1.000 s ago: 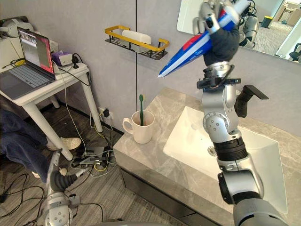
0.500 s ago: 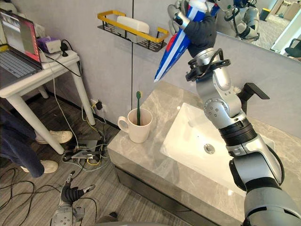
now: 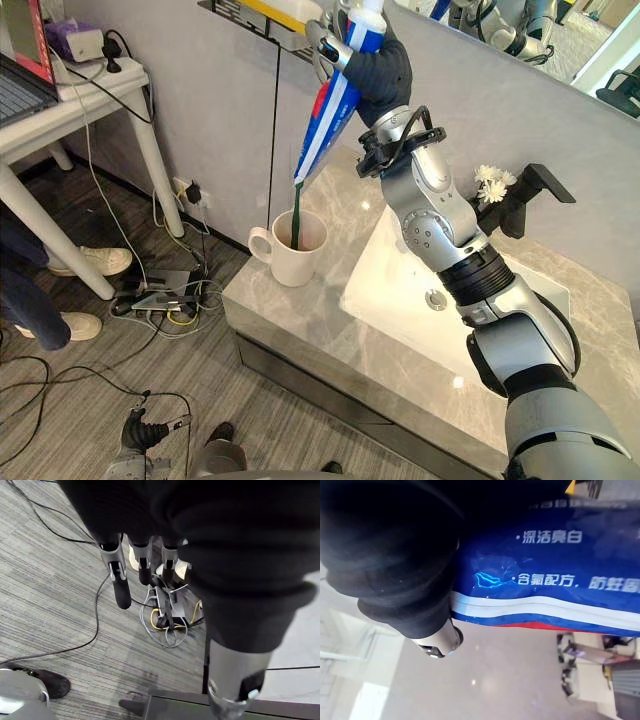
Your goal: Organize washtable
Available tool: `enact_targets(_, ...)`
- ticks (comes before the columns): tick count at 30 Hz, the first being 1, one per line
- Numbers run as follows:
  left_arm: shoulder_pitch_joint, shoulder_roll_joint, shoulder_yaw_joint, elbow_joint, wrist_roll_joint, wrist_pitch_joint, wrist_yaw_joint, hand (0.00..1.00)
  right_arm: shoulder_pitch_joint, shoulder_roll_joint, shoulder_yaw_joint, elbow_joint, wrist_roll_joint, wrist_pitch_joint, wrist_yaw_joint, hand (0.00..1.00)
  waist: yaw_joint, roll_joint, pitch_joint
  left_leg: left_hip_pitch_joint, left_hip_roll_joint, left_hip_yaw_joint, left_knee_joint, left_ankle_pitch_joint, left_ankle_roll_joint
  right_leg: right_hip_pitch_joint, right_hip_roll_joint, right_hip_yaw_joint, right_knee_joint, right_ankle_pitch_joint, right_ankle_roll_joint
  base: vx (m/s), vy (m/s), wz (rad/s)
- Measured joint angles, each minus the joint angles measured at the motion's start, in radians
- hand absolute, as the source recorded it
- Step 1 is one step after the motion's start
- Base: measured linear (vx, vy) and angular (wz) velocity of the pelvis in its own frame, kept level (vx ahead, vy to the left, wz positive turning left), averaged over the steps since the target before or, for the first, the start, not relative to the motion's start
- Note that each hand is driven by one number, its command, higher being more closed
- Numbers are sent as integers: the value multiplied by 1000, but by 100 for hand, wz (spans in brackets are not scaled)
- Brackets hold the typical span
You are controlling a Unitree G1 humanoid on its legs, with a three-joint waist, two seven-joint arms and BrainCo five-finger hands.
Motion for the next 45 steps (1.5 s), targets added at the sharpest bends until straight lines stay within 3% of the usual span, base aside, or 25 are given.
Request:
enact_targets(5,-30,4,3,21,-8,-1,3,0,15,0,2,-81,0,-33,3,100,-2,-10,20,-7,-2,0,5,0,0,-7,-2,2,7,0,0,0,0,0)
enact_targets(16,-31,15,1,68,-12,-2,22,0,140,0,41,-188,-1,-43,22,100,-22,-37,34,-12,-2,1,6,0,0,-15,-3,6,11,0,0,-4,0,-1)
enact_targets(34,-61,9,-7,69,-12,-7,21,0,241,-33,35,-300,-27,-51,20,100,-31,-43,43,-11,-5,28,-9,0,0,-36,-12,24,18,-2,-1,2,0,-3)
enact_targets(45,-60,2,-43,61,-44,-16,18,0,256,-38,7,-301,-140,-54,-27,100,-32,-39,51,-38,-7,27,-6,0,1,-66,-16,24,31,-6,-3,0,0,0)
